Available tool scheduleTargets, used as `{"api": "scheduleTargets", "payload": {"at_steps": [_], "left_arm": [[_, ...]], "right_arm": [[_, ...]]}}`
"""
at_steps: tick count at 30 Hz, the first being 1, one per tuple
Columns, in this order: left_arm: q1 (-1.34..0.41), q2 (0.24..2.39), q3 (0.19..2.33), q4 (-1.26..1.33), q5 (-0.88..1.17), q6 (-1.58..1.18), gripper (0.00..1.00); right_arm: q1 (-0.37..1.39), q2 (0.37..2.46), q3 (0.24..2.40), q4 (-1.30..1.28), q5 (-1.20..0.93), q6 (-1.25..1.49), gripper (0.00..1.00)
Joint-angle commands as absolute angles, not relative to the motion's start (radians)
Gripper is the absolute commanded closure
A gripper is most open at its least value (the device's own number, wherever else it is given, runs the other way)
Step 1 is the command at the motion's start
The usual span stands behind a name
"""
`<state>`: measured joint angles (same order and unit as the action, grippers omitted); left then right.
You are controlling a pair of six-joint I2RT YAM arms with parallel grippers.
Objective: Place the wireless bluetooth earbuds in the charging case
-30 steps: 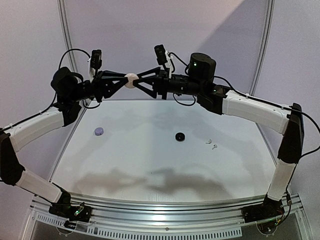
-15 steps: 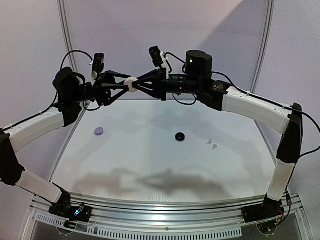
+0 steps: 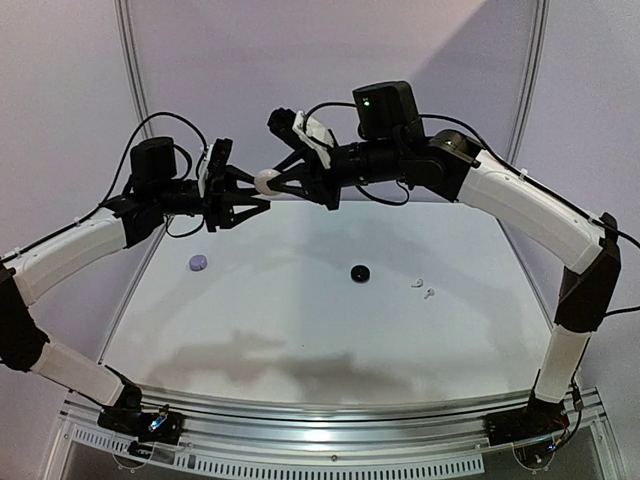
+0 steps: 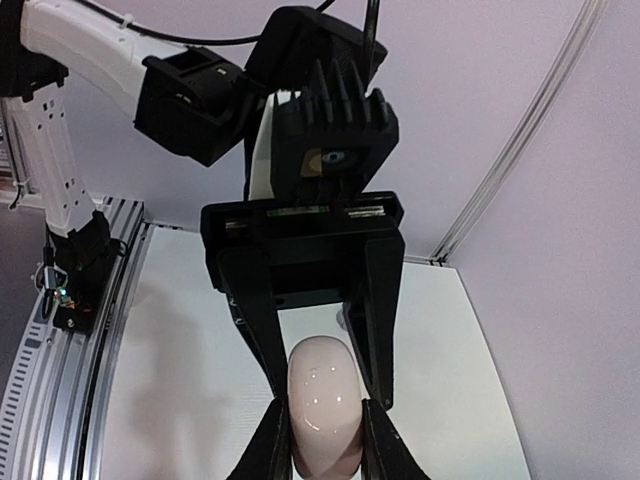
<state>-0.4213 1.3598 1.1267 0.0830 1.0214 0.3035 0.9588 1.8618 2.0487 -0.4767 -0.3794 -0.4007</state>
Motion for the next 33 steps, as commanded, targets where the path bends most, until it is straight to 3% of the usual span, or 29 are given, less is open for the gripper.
{"api": "scheduleTargets", "payload": {"at_steps": [1, 10, 15, 21, 33], "left_arm": [[-0.442, 1.359, 1.138, 0.068, 1.046, 0.327, 0.6], [-0.443, 1.363, 1.133, 0.101, 1.1, 0.295, 0.68], [-0.445, 1.364, 1.134, 0.122, 1.118, 0.28, 0.77], [-0.446, 1.364, 1.128, 0.147, 1.149, 0.264, 0.7], [-0.449, 1.361, 1.115, 0.156, 1.155, 0.252, 0.74]], "right_arm": [[0.969, 1.879, 2.073, -0.559, -0.342, -0.482, 0.93], [0.972, 1.885, 2.078, -0.56, -0.338, -0.503, 0.94], [0.971, 1.888, 2.076, -0.55, -0.345, -0.499, 0.94], [0.972, 1.897, 2.075, -0.534, -0.354, -0.49, 0.95], [0.971, 1.902, 2.066, -0.453, -0.397, -0.438, 0.96]]}}
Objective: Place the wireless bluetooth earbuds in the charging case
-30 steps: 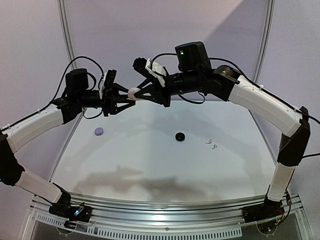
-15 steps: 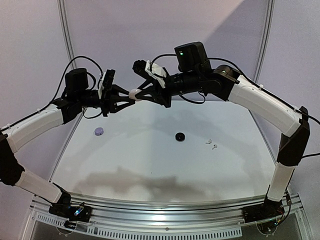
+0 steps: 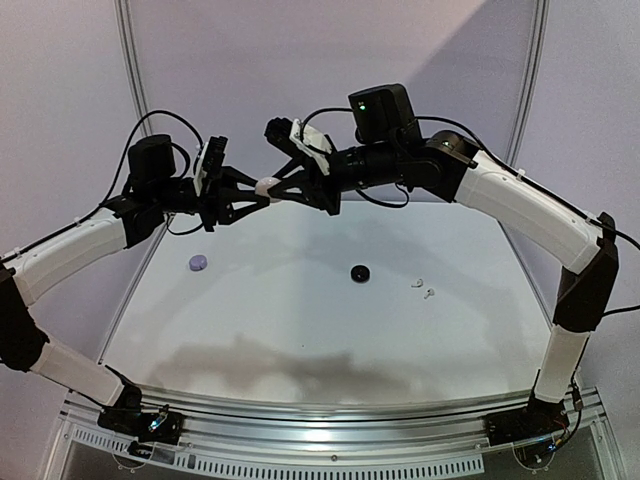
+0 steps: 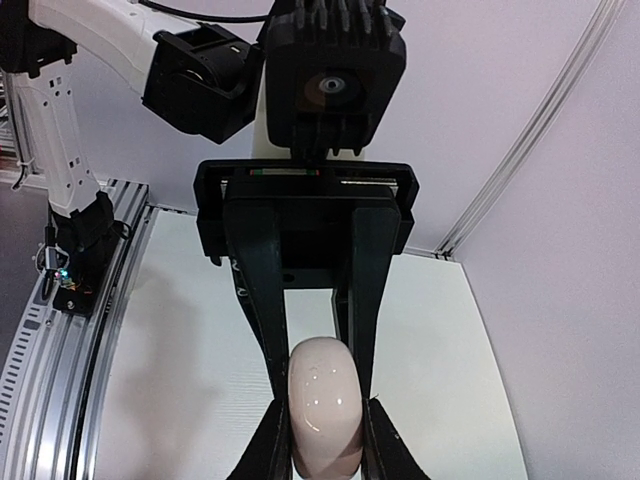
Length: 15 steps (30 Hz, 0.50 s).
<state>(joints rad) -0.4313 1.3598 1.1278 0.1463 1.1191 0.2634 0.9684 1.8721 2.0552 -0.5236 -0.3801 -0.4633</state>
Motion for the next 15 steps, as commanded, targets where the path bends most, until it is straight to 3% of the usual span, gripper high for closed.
{"api": "scheduleTargets", "payload": {"at_steps": [1, 9, 15], "left_arm": [[-0.449, 1.361, 1.115, 0.156, 1.155, 0.252, 0.74], [-0.449, 1.359, 1.106, 0.16, 1.158, 0.247, 0.7], [-0.449, 1.358, 1.105, 0.161, 1.158, 0.247, 0.78]], "right_arm": [[0.972, 1.902, 2.065, -0.45, -0.399, -0.437, 0.96], [0.97, 1.901, 2.065, -0.422, -0.407, -0.419, 0.97], [0.971, 1.905, 2.062, -0.418, -0.408, -0.411, 0.97]]}}
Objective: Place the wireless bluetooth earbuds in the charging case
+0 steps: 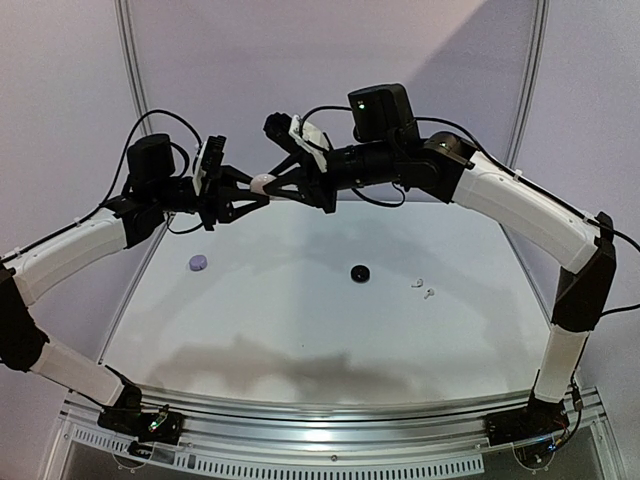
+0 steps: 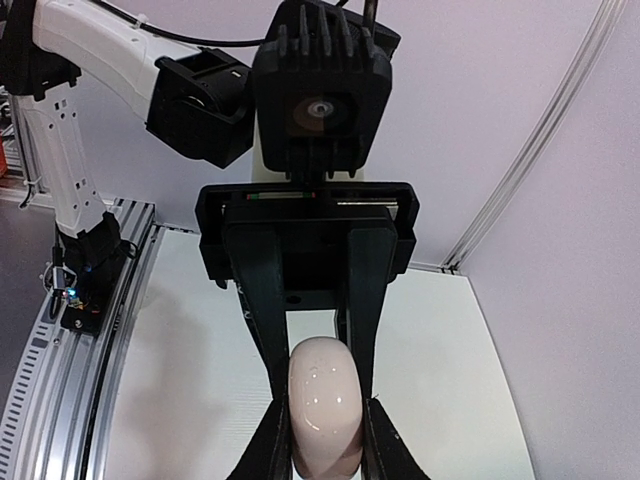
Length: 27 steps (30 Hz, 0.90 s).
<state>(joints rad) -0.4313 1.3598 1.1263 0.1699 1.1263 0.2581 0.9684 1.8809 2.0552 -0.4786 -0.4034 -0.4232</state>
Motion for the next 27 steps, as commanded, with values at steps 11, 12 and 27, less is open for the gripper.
{"api": "scheduleTargets", "payload": {"at_steps": [11, 12, 27], "left_arm": [[-0.449, 1.353, 1.1, 0.165, 1.139, 0.291, 1.0], [-0.449, 1.352, 1.1, 0.168, 1.137, 0.303, 1.0], [-0.46, 1.34, 1.089, 0.005, 1.092, 0.611, 1.0]], "right_arm": [[0.971, 1.895, 2.01, -0.375, -0.326, -0.391, 0.49], [0.971, 1.896, 2.008, -0.374, -0.309, -0.39, 0.45], [0.949, 1.914, 2.042, -0.366, -0.205, -0.326, 0.42]]}}
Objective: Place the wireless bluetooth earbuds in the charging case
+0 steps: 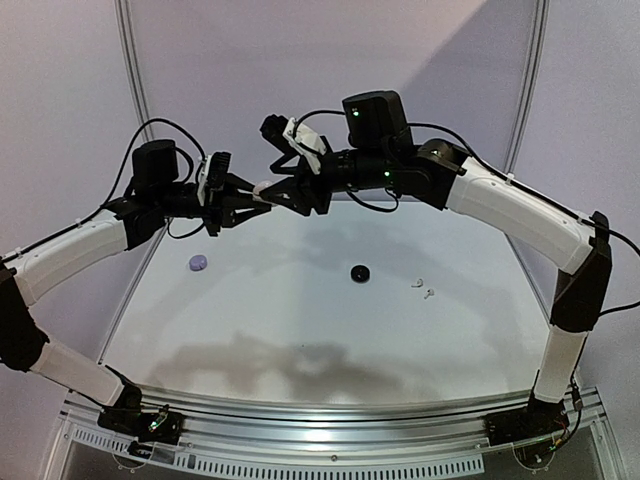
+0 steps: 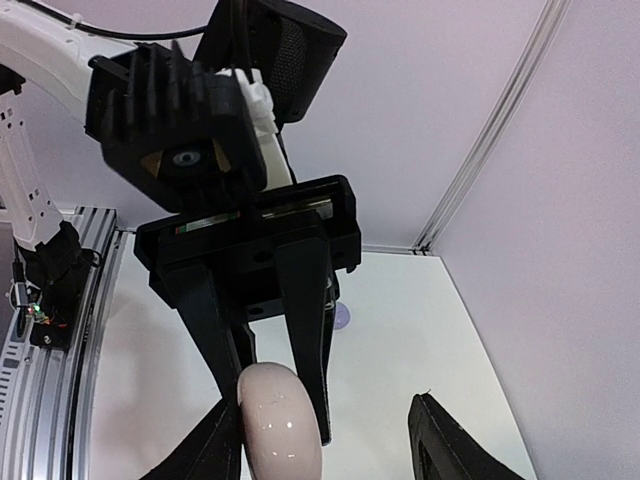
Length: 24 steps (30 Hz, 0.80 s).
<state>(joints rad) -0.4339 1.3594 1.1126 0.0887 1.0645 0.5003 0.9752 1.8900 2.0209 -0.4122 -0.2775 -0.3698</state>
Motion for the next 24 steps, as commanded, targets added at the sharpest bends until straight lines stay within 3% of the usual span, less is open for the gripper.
{"api": "scheduleTargets", "payload": {"at_steps": [1, 14, 24], "left_arm": [[-0.46, 1.339, 1.088, 0.005, 1.091, 0.611, 1.0], [-0.459, 1.338, 1.09, 0.034, 1.09, 0.532, 1.0], [-0.456, 1.348, 1.062, 0.125, 1.067, 0.238, 1.0]], "right_arm": [[0.949, 1.912, 2.042, -0.367, -0.206, -0.323, 0.42], [0.935, 1.915, 2.039, -0.39, -0.228, -0.303, 0.42], [0.924, 1.88, 2.04, -0.291, -0.426, -0.234, 0.32]]}}
